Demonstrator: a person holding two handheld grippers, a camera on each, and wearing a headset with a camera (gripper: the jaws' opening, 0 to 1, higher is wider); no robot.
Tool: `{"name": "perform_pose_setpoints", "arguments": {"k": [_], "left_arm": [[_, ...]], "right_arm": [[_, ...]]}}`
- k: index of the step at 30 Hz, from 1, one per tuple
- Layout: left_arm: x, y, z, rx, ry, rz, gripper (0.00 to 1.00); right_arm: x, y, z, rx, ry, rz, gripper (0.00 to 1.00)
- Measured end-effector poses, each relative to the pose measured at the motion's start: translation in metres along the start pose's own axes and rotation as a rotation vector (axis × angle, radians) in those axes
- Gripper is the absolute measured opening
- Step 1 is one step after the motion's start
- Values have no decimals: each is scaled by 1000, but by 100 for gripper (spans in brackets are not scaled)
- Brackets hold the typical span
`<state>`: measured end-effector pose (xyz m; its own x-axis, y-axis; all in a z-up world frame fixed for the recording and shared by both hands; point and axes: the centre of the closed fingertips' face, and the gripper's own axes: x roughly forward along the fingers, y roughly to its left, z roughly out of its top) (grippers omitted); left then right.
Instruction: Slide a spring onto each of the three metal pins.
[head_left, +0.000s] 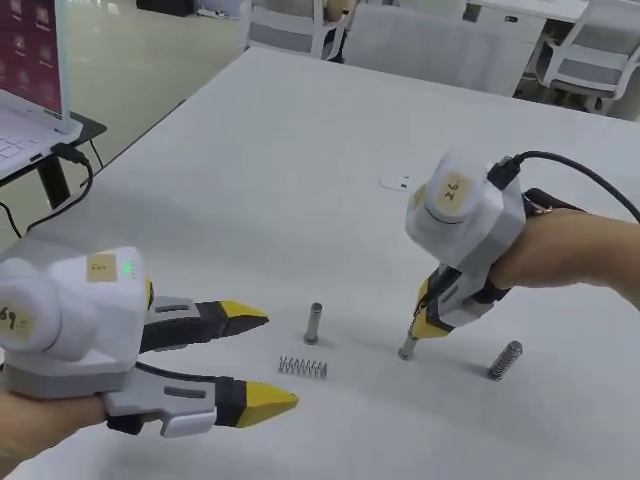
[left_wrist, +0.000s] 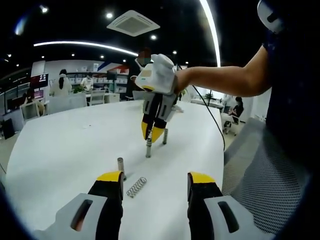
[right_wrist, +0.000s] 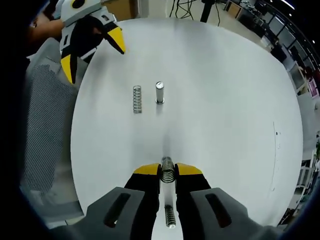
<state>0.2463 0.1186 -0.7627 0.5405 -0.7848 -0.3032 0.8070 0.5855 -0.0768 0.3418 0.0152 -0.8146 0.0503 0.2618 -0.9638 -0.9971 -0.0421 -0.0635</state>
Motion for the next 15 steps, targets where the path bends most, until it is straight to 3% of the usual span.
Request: {"name": "perform_pose_setpoints", "arguments": {"k": [15], "left_arm": [[0,0,-1,-1,6,1,45]], "right_arm": [[21,1,-8,20,14,5,9]]}}
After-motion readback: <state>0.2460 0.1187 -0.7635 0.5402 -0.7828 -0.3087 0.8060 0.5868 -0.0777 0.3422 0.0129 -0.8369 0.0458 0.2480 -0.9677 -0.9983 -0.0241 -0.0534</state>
